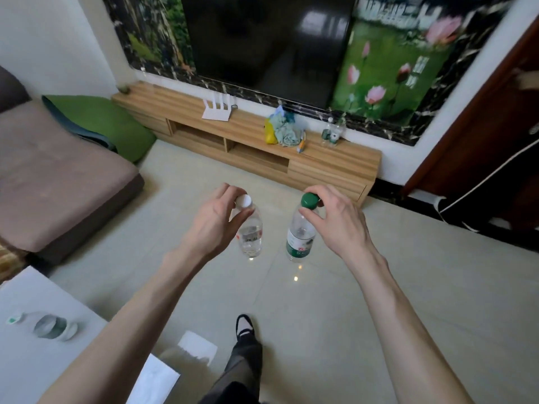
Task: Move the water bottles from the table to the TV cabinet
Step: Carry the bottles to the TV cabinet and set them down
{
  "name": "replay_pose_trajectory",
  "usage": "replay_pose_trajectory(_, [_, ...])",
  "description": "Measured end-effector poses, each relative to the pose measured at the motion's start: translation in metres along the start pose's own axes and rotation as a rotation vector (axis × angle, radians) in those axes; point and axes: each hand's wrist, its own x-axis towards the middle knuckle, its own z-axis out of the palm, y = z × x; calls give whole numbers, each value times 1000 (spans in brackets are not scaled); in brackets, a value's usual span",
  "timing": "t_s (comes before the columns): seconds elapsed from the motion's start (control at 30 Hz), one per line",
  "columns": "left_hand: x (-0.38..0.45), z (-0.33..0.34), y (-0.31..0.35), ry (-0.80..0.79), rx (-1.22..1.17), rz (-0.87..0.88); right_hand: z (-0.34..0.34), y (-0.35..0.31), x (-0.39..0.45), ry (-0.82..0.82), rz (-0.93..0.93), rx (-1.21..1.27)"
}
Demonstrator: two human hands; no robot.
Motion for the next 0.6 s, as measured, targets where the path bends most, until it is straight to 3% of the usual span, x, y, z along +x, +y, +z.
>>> replay_pose_trajectory(0.33, [176,67,-27,-86,-165,127,-4,79,120,29,132,-99])
replay_pose_trajectory(0.6, [333,103,-41,-170,-155,277,-11,134,233,94,219,-106])
